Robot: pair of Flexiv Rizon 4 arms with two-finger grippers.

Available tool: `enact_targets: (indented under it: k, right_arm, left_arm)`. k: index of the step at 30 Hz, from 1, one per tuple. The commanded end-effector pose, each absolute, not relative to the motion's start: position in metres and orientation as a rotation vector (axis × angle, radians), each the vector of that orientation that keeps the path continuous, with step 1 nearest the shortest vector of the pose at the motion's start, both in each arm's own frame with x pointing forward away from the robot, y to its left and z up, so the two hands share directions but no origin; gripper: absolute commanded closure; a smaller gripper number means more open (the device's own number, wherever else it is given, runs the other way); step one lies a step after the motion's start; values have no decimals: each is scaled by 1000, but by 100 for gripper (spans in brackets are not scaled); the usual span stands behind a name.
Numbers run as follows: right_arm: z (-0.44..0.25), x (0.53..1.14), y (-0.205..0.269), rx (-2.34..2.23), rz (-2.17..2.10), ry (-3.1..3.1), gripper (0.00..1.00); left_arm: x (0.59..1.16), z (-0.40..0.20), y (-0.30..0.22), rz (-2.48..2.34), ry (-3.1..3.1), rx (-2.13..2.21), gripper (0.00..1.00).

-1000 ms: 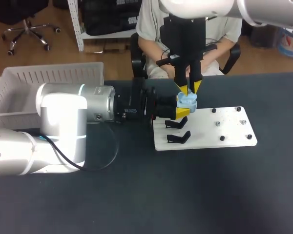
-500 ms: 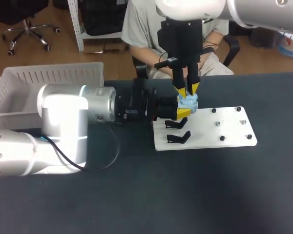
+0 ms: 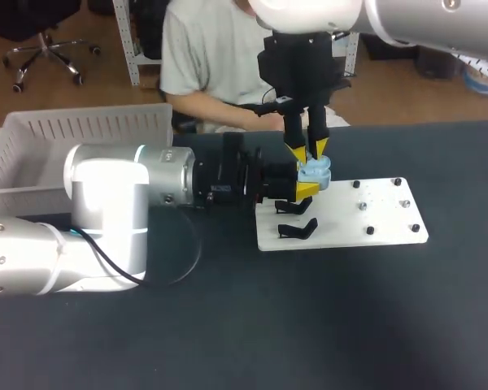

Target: Pick up each earbud case from the left stands, insert the matching earbuds, close the lid, and place the case in the box.

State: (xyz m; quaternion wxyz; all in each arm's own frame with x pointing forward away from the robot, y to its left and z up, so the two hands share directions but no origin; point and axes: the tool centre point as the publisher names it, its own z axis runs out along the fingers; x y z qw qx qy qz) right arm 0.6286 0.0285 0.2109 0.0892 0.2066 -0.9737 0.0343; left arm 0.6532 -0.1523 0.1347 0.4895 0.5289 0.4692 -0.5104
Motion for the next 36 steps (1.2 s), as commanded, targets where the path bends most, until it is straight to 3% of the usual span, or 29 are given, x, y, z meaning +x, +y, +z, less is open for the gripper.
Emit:
enact_targets:
  k: [1, 36]
  right_arm:
    - [209, 628, 27, 621, 95, -2910, 100]
    - [198, 630, 24, 704, 95, -2954, 100]
  left_arm:
    - [651, 134, -153, -1232, 1139, 1279, 100]
    - [651, 134, -153, -1232, 1139, 1279, 100]
